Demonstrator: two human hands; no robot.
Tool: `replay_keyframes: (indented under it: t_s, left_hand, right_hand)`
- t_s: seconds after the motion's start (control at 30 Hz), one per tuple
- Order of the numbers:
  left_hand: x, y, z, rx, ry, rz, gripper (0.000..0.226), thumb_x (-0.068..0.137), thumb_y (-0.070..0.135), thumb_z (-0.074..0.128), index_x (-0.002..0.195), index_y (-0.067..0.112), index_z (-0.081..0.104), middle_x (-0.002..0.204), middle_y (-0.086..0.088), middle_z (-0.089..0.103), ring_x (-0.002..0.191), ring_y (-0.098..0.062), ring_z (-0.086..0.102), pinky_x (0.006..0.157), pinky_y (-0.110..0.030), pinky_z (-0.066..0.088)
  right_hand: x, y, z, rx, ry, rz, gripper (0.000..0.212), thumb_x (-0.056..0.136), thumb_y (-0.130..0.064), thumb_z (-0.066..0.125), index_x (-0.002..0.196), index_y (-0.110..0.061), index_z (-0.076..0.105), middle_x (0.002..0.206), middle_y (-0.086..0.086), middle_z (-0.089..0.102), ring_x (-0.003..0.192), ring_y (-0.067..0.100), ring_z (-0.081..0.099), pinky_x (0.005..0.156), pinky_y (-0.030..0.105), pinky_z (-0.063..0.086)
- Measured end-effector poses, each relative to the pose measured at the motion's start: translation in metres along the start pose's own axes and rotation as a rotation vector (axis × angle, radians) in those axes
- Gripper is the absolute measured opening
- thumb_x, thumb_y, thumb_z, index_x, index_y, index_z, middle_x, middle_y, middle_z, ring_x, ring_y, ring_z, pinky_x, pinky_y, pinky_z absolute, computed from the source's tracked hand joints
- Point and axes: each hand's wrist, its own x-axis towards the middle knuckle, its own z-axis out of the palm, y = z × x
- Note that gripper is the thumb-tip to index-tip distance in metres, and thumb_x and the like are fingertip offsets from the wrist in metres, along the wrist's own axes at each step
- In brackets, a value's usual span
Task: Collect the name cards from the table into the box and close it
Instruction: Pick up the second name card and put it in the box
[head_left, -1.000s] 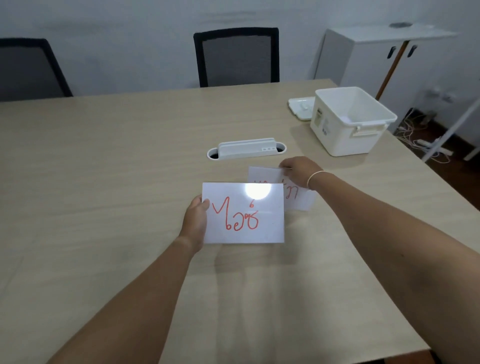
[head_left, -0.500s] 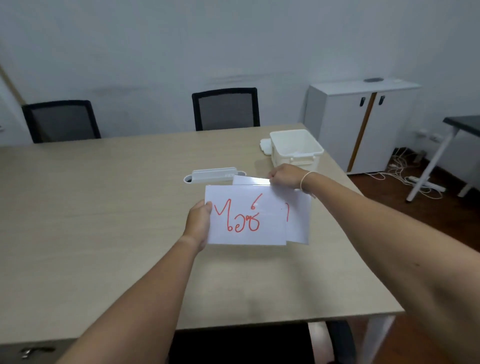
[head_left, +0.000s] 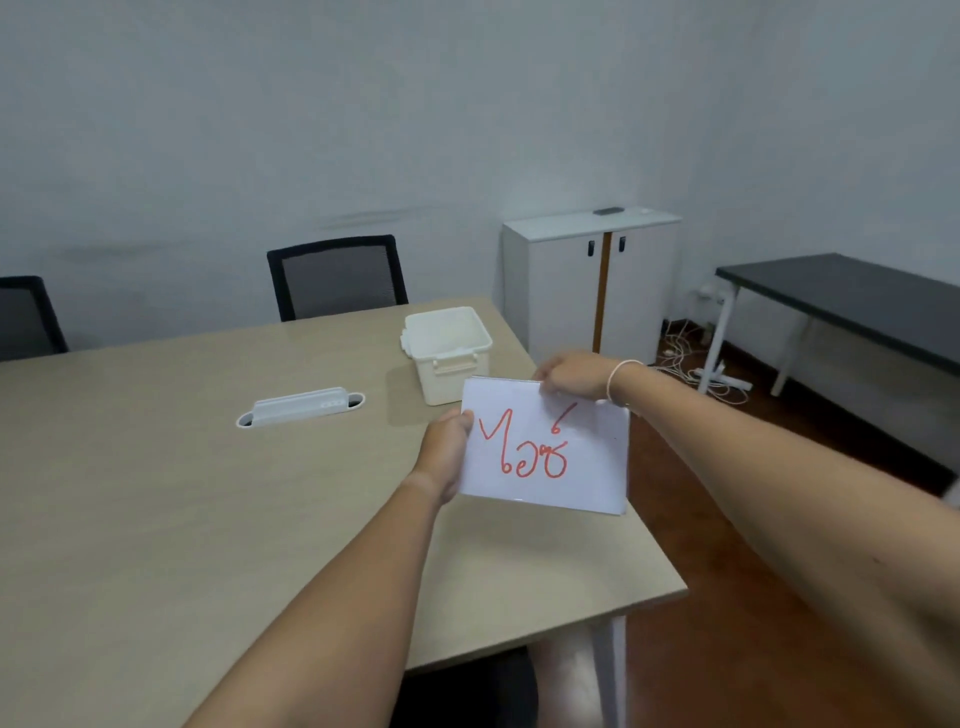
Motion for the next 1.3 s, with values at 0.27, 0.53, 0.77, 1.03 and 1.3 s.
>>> replay_keyframes:
  t_s: [0.27, 0.53, 0.77, 1.03, 1.3]
  left_hand:
    - [0.075, -0.008, 0.098, 0.052, -0.040, -0.034, 0.031, 0.097, 0.014, 0.032, 0.077, 0.015, 0.055, 0.083, -0.011, 0.062, 0.070, -0.025, 0.058, 0.066, -0.029, 0.048]
    - [0.172, 0.012, 0.163, -0.071, 0.165, -0.065, 0.028, 0.091, 0.009, 0.033, 0.076, 0.013, 0.057, 0.084, -0.011, 0.058, 0.074, -0.028, 0.056, 0.073, -0.036, 0.049]
    - [0.232, 0.033, 0.199, -0.216, 0.346, -0.041, 0.029, 0.084, 0.006, 0.029, 0.077, 0.015, 0.056, 0.082, -0.011, 0.061, 0.082, -0.033, 0.059, 0.082, -0.053, 0.050]
    - [0.272, 0.040, 0.244, -0.257, 0.628, -0.017, 0.033, 0.082, 0.002, 0.030, 0.086, 0.012, 0.062, 0.095, -0.010, 0.064, 0.088, -0.030, 0.059, 0.093, -0.052, 0.049]
    - [0.287, 0.058, 0.268, -0.047, 0.708, -0.096, 0.033, 0.087, 0.002, 0.030, 0.092, 0.021, 0.057, 0.082, 0.002, 0.062, 0.073, -0.018, 0.058, 0.064, -0.027, 0.048]
  right_hand:
    - [0.055, 0.109, -0.046, 0.092, 0.083, 0.023, 0.037, 0.092, -0.010, 0.044, 0.127, -0.013, 0.058, 0.127, 0.008, 0.059, 0.110, 0.022, 0.054, 0.091, 0.029, 0.043]
    - [0.132, 0.203, -0.087, 0.111, 0.385, 0.003, 0.059, 0.093, -0.027, 0.050, 0.147, -0.020, 0.028, 0.151, 0.006, 0.034, 0.137, 0.026, 0.037, 0.112, 0.040, 0.033]
    - [0.204, 0.226, -0.114, 0.554, 0.144, -0.008, 0.055, 0.084, -0.004, 0.047, 0.137, -0.018, 0.040, 0.130, 0.009, 0.059, 0.106, 0.027, 0.059, 0.087, 0.033, 0.049]
    - [0.294, 0.244, -0.157, 0.562, -0.038, -0.218, 0.045, 0.088, 0.004, 0.037, 0.127, -0.014, 0.053, 0.109, 0.006, 0.060, 0.090, 0.020, 0.053, 0.062, 0.023, 0.043]
    - [0.371, 0.237, -0.178, 0.500, -0.149, -0.370, 0.049, 0.084, 0.002, 0.034, 0.126, -0.016, 0.054, 0.121, 0.011, 0.063, 0.096, 0.026, 0.058, 0.079, 0.032, 0.049]
